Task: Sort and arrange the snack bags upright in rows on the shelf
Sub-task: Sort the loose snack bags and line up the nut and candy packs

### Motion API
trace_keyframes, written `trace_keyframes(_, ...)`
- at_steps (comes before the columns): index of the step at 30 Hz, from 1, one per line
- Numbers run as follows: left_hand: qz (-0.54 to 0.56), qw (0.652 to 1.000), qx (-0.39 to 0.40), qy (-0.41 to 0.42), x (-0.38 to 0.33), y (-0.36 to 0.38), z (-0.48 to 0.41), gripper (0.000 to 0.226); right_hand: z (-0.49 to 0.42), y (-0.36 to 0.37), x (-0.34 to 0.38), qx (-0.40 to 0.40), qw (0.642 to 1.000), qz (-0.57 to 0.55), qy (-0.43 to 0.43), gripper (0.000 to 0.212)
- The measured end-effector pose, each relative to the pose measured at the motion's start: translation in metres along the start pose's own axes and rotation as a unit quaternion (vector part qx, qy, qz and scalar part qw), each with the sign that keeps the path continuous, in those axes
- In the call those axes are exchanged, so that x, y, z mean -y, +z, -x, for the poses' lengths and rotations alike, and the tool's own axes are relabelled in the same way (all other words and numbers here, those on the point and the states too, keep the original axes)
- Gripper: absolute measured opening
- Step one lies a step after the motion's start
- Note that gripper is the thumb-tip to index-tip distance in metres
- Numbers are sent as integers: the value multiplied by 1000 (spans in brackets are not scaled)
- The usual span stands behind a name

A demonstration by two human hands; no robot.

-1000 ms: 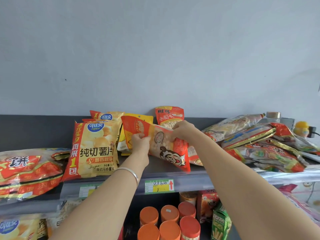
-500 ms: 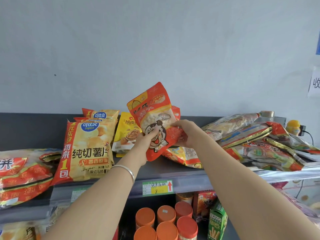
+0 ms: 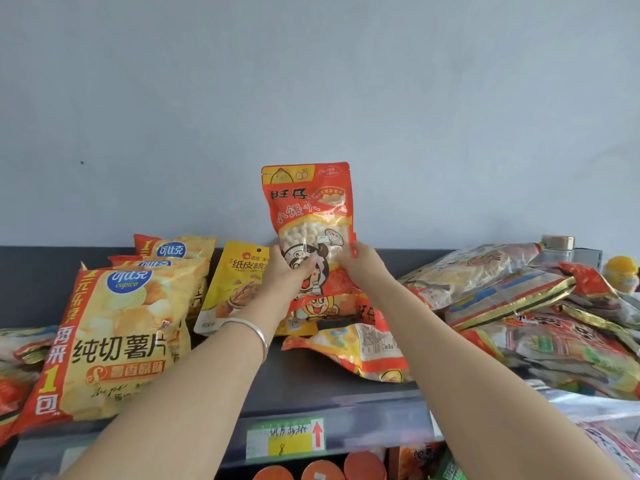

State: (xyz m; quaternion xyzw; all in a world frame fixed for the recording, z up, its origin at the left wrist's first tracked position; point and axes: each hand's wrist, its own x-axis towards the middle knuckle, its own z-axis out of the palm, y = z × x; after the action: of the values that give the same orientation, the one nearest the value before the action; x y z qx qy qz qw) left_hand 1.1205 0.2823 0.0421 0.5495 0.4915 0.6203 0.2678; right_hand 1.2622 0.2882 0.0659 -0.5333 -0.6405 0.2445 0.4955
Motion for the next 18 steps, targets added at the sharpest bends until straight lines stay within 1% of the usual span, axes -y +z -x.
trace_keyframes(1,-10,1000,-8,7,1,6,-4,56,-8,1,-3,-8,999,34,-20,48)
trace_keyframes(2,-22,1000,-10,8,5,12,-9,57,-14,2,-6,-5,998,60,-33,56)
trace_keyframes(4,-49,998,30,-27,16,22,-14,60,-23,7,-20,43,991,121,-32,80)
trace_keyframes(5,-77,993,63,-56,24,27,-15,63,-26,9,-31,77,980,179,-28,86)
trace_keyframes(6,-125,984,92,-85,31,32,-15,67,-27,10,-41,103,962,252,-29,86)
trace_keyframes(8,-234,959,108,-120,41,42,-14,76,-27,9,-59,112,920,373,-32,74)
trace_keyframes(10,-277,946,106,-134,41,50,-11,81,-28,6,-67,93,901,423,-36,62)
trace_keyframes(13,-278,942,141,-125,37,60,-13,80,-32,-1,-69,93,894,436,-38,54)
trace_keyframes(16,-291,936,160,-114,35,62,-16,80,-36,-7,-68,85,904,417,-45,43)
trace_keyframes(18,-298,931,177,-117,39,61,-18,82,-37,-7,-69,75,904,417,-57,36)
